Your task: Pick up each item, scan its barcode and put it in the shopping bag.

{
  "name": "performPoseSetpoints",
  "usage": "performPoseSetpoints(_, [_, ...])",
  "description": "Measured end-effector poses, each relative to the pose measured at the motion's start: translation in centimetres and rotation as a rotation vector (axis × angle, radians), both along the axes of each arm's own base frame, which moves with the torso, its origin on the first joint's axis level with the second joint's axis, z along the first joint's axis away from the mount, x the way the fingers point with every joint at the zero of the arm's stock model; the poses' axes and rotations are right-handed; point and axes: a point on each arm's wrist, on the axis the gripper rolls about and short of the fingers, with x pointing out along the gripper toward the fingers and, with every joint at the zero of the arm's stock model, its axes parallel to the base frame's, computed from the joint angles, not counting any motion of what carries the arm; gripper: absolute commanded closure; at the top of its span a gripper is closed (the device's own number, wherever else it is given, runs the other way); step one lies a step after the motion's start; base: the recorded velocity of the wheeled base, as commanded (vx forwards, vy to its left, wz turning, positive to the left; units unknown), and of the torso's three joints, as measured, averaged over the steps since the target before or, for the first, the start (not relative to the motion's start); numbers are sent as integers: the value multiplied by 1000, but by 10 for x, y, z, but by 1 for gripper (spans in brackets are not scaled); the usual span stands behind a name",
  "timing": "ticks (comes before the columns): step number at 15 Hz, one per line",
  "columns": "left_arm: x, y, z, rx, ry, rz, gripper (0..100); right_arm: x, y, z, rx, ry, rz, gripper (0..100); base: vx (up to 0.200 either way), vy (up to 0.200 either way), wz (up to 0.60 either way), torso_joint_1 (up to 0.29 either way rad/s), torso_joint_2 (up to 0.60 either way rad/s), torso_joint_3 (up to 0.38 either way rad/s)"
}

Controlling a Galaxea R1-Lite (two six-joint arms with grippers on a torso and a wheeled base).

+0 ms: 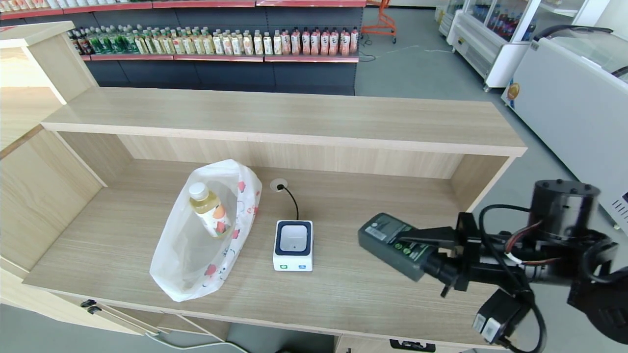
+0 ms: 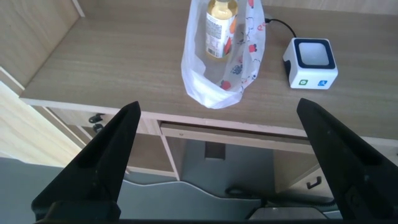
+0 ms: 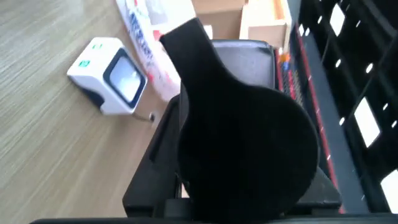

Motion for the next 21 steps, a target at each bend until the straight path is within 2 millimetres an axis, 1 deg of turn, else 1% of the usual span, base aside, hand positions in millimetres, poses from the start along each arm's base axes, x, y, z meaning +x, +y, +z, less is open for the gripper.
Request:
performPoseSetpoints(1, [0, 0, 0, 0, 0, 0, 0, -8, -23, 3, 48, 177, -140, 100, 0, 0, 0, 0, 0, 0])
performPoseSetpoints(2, [0, 0, 0, 0, 0, 0, 0, -16, -40, 6, 130, 383, -255, 100, 0, 0, 0, 0, 0, 0])
performPoseSetpoints(4, [0, 0, 0, 0, 0, -1, 0, -28, -58, 17, 377, 750, -456, 100, 0, 0, 0, 0, 0, 0])
performPoseSetpoints(5, [0, 0, 0, 0, 0, 0, 0, -33, -63, 22, 542, 937, -554, 100, 0, 0, 0, 0, 0, 0])
performPoseSetpoints(7, [0, 0, 0, 0, 0, 0, 0, -42, -67, 27, 886, 1278, -685, 100, 0, 0, 0, 0, 0, 0])
performPoseSetpoints(8, [0, 0, 0, 0, 0, 0, 0, -46, -65, 29, 1076, 1445, -736, 100, 0, 0, 0, 0, 0, 0])
performPoseSetpoints(9, [0, 0, 0, 0, 0, 0, 0, -49, -61, 29, 1227, 1573, -768, 100, 0, 0, 0, 0, 0, 0])
performPoseSetpoints(10, [0, 0, 0, 0, 0, 0, 0, -51, -57, 29, 1340, 1686, -795, 100, 0, 0, 0, 0, 0, 0])
performPoseSetpoints(11, [0, 0, 0, 0, 0, 0, 0, -52, -53, 28, 1413, 1770, -818, 100, 0, 0, 0, 0, 0, 0])
performPoseSetpoints(13, [0, 0, 0, 0, 0, 0, 0, -53, -48, 26, 1445, 1836, -831, 100, 0, 0, 0, 0, 0, 0])
performPoseSetpoints(15, [0, 0, 0, 0, 0, 0, 0, -54, -47, 18, 1433, 1860, -860, 100, 0, 0, 0, 0, 0, 0])
performPoseSetpoints(17, [0, 0, 0, 0, 0, 0, 0, -52, -47, 11, 1445, 1852, -910, 100, 0, 0, 0, 0, 0, 0])
performPoseSetpoints(21, [0, 0, 0, 2, 0, 0, 0, -49, -45, 8, 1432, 1864, -918, 100, 0, 0, 0, 0, 0, 0])
